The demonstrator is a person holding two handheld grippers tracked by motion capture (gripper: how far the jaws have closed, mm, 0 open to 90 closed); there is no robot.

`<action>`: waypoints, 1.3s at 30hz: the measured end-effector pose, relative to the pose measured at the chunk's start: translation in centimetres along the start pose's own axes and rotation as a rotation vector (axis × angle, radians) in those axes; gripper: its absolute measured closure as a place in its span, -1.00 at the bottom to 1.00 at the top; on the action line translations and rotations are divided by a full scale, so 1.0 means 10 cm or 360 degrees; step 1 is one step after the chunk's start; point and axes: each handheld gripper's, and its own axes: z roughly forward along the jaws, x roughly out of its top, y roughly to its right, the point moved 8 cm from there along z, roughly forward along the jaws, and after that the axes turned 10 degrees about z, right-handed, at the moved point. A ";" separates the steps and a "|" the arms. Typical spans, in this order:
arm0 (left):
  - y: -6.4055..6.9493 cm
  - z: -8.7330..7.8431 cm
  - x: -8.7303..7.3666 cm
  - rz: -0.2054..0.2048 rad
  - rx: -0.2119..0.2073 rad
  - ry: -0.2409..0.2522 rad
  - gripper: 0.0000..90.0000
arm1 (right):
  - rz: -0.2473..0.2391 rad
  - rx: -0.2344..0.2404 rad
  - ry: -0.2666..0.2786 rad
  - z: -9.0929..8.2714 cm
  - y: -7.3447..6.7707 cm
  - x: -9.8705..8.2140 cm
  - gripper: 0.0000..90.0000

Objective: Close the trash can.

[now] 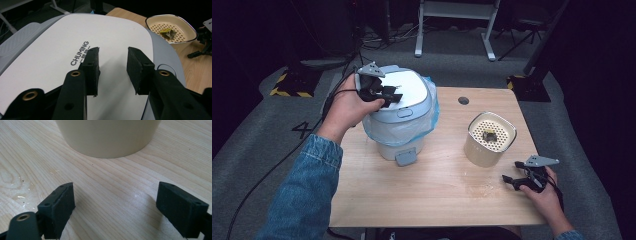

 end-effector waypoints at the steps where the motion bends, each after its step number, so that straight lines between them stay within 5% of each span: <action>1: 0.00 0.00 0.00 0.0002 -0.0002 0.0008 0.45 | 0.0000 0.0000 0.0000 0.00 0.00 0.00 -0.66; 5: 0.03 0.00 0.01 0.0034 0.0009 -0.0015 0.52 | 0.0001 0.0000 -0.0001 0.00 0.00 0.00 -0.66; 6: 0.03 0.00 -0.02 0.0058 0.0010 -0.0081 0.53 | 0.0000 0.0000 0.0000 0.00 0.00 0.00 -0.66; 10: 0.06 0.02 0.00 0.0086 -0.0002 -0.0047 0.58 | -0.0002 0.0003 -0.0001 0.00 0.00 0.00 -0.66; 16: 0.06 0.02 0.03 0.0030 -0.0044 -0.0032 0.47 | -0.0003 0.0005 -0.0001 0.00 0.00 0.00 -0.66; 24: 0.12 -0.22 0.23 0.0015 -0.0061 0.0287 0.12 | -0.0005 0.0013 -0.0003 0.00 -0.01 0.00 -0.66; 29: 0.31 -0.39 0.27 0.0107 -0.0089 0.0344 0.03 | -0.0017 0.0026 -0.0008 0.00 0.00 0.00 -0.66; 39: 0.69 -0.62 0.18 0.0122 -0.0124 0.0380 -0.04 | -0.0016 0.0027 -0.0010 0.00 0.00 0.00 -0.66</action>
